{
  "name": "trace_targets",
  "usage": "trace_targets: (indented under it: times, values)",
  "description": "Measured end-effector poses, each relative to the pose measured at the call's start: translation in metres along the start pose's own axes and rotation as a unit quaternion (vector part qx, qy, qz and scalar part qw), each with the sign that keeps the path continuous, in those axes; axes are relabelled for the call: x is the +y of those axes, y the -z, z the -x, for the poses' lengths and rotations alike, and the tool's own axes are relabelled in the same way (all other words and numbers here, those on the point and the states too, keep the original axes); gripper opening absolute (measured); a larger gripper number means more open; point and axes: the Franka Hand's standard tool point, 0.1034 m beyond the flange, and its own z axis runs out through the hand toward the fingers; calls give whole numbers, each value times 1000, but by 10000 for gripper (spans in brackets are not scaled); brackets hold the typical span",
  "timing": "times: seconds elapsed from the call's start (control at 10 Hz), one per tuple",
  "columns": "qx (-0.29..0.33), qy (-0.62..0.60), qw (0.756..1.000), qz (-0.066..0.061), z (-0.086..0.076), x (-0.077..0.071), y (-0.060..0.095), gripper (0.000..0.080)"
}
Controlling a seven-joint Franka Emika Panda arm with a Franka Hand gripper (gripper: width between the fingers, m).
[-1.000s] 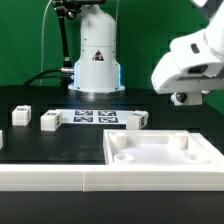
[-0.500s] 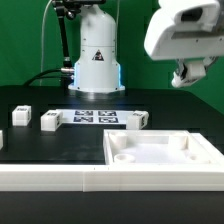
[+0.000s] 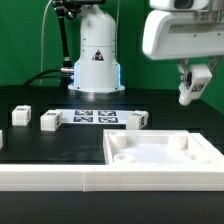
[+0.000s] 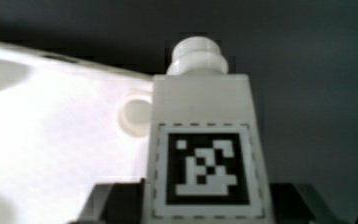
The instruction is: Assemble one leg
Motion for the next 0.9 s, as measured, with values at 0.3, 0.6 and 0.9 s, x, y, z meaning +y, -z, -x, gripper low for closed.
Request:
trace_targets:
  times: [0.3,0.6,0.9]
  values:
    - [112,4,994,9,-35,25,25,292]
    - [208,11,978,19,-35,28,18,292]
    - [204,10,979,17,-63,43,8,294]
